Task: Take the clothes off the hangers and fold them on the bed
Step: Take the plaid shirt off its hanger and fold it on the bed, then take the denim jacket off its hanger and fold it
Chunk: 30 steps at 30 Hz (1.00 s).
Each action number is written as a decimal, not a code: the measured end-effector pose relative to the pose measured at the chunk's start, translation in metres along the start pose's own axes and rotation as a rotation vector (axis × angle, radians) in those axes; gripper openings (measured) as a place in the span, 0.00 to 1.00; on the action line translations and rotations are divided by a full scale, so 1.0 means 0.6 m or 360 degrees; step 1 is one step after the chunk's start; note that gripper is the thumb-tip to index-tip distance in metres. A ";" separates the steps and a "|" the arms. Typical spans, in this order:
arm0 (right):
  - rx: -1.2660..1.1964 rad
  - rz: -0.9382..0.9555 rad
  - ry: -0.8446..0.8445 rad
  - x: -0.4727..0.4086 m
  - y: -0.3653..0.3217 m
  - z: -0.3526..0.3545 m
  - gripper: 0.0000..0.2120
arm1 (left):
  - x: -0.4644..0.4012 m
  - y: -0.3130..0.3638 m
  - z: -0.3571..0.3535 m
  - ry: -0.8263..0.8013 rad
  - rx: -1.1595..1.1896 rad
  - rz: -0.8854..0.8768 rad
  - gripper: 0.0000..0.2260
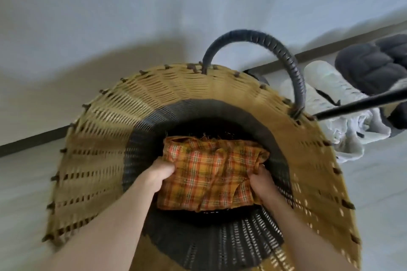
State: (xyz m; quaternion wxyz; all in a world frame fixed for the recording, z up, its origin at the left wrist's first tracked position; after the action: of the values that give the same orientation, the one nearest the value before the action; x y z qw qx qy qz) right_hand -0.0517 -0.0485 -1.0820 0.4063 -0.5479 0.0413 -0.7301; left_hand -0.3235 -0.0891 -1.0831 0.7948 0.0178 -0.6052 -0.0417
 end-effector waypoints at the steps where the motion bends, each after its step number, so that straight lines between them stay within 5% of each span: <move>1: 0.0073 -0.0019 0.0022 -0.012 0.008 -0.003 0.16 | -0.016 -0.001 -0.011 -0.0028 -0.0015 -0.0008 0.17; 4: 0.0230 -0.0072 0.0066 -0.070 0.044 -0.023 0.14 | -0.084 -0.009 -0.047 -0.0126 0.0020 -0.0002 0.16; 14: 0.0605 -0.0170 0.0090 -0.080 0.039 -0.029 0.15 | -0.140 -0.027 -0.022 0.0183 -0.0217 0.0074 0.26; 17: 0.0652 -0.0138 0.0080 -0.022 -0.002 -0.004 0.18 | -0.053 -0.002 -0.012 0.0334 -0.0635 -0.0087 0.28; 22: 0.0576 0.0019 -0.0107 0.109 -0.114 0.052 0.18 | 0.174 0.087 -0.017 0.0458 -0.1269 -0.0797 0.20; 30: 0.0565 0.0317 -0.0301 0.416 -0.296 0.171 0.10 | 0.565 0.102 -0.002 0.0192 -0.1303 -0.1248 0.15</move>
State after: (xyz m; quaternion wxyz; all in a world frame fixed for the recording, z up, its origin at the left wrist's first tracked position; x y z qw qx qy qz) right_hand -0.0811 -0.0502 -0.7601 0.5685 -0.5271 -0.0722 -0.6275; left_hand -0.2303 -0.0583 -0.7528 0.6951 -0.0662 -0.4413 -0.5636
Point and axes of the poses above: each hand's wrist, its own x-axis away from the middle knuckle, its own z-axis out of the back of the hand, y = z × x, the point moved 8 cm from there along -x, towards the middle knuckle, and after that the axes turned 8 degrees about z, right-handed, at the moved point
